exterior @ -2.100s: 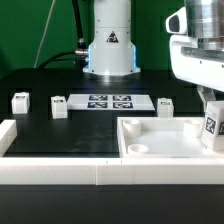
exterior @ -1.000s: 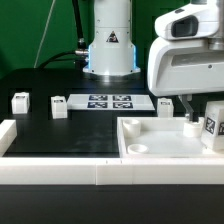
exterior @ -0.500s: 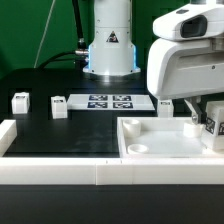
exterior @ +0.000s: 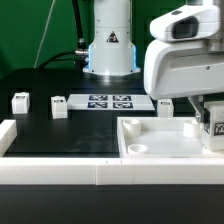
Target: Assemble one leg
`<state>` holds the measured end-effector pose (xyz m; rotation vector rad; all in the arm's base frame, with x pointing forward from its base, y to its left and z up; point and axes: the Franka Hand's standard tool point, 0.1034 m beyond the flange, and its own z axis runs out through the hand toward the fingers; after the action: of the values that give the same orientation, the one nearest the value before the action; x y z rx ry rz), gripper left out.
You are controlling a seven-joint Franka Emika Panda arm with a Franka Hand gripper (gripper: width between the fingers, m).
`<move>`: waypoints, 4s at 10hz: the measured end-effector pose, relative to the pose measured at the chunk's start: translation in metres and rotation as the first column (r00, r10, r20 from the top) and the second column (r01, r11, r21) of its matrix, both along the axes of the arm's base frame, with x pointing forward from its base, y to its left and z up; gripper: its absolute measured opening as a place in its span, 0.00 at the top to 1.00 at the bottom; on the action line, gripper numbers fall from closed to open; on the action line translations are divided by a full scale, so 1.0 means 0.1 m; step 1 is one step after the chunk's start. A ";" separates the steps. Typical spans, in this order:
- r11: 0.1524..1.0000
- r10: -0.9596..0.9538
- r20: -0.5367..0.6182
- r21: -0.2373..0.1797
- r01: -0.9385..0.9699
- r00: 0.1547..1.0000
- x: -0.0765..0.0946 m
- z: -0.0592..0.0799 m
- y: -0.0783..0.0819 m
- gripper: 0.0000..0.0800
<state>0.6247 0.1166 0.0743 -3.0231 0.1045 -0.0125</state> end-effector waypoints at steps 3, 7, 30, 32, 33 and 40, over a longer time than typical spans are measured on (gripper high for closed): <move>0.918 -0.397 -0.016 0.000 0.398 0.917 0.01 -0.01 -0.01 0.64; 0.576 -0.815 -0.078 -0.011 0.817 0.574 0.00 -0.01 0.00 0.64; 0.992 0.127 0.048 -0.033 -0.125 0.991 0.06 -0.01 0.00 0.19; 0.993 0.115 0.047 -0.032 -0.114 0.992 0.06 -0.01 0.00 0.36; 0.995 0.100 0.046 -0.031 -0.099 0.994 0.06 -0.01 0.00 0.54; 0.839 -0.543 -0.005 0.026 0.543 0.840 0.06 -0.03 -0.08 0.64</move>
Offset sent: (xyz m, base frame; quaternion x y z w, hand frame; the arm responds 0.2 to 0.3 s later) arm -0.0065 0.0029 -0.0113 0.0180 -0.0006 0.3519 0.9358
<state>0.6311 0.1083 0.0713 -2.8510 0.9504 -0.0645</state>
